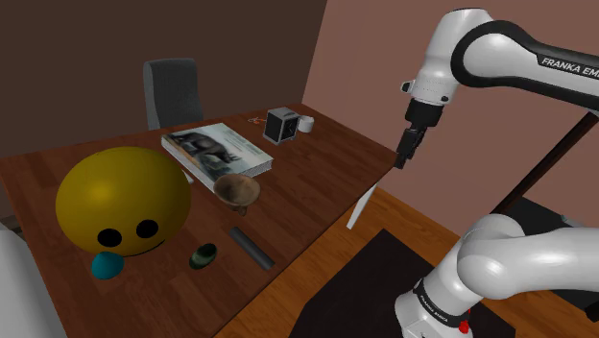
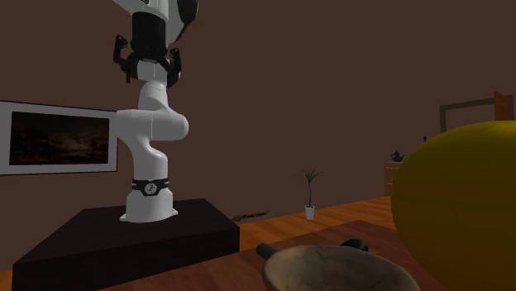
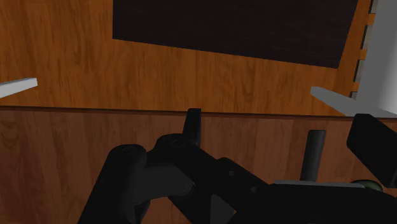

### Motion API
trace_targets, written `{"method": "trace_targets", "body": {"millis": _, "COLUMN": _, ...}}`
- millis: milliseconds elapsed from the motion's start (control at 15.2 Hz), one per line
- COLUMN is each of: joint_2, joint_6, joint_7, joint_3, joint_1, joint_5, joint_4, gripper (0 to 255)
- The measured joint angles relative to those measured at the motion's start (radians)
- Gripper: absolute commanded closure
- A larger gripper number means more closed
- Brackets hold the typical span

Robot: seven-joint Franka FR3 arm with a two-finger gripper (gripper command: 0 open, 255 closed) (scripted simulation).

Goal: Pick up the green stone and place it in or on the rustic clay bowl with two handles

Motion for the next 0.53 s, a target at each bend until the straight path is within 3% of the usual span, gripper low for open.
{"method": "trace_targets", "body": {"millis": 132, "joint_2": 0.013, "joint_6": 0.013, "joint_7": 0.000, "joint_3": 0.006, "joint_1": 0.005, "joint_5": 0.002, "joint_4": 0.001, "gripper": 0}}
{"method": "trace_targets", "body": {"millis": 528, "joint_2": 0.151, "joint_6": 0.177, "joint_7": 0.001, "joint_3": 0.081, "joint_1": 0.059, "joint_5": 0.012, "joint_4": -0.009, "gripper": 0}}
